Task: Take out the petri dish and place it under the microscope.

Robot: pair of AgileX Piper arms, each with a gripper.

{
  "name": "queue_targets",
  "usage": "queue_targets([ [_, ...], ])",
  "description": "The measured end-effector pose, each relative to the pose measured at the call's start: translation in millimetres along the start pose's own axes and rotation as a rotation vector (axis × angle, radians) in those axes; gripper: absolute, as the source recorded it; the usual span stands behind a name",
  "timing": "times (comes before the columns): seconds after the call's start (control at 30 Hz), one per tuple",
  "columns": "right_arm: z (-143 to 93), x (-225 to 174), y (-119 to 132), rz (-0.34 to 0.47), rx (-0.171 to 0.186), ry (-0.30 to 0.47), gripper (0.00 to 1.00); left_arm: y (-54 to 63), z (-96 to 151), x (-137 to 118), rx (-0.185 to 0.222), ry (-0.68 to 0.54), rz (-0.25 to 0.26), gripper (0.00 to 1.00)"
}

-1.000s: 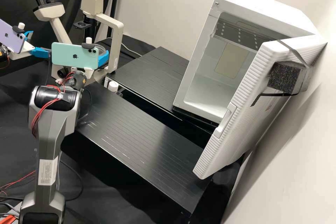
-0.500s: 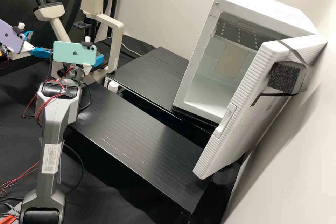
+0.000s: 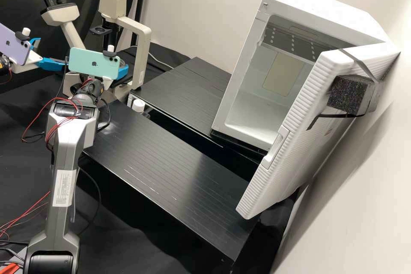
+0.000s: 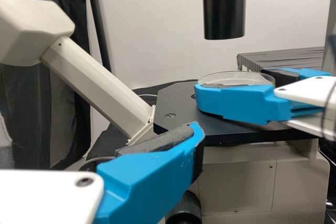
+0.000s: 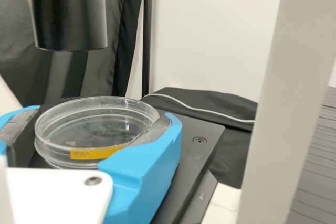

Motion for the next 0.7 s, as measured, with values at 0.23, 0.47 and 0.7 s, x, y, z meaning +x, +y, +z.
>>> queue_targets([
  [0.23,-2,10,1,0.003,-0.003,-0.013,0.0,0.0,0,0,0.0,0.0,0.0,1.0],
  [0.47,-3,14,1,0.0,-0.006,-0.02,1.0,0.0,0,0,0.0,0.0,0.0,1.0],
  [0.7,-2,14,0,-0.008,-0.035,-0.04,1.0,0.0,0,0,0.0,0.0,0.0,1.0],
])
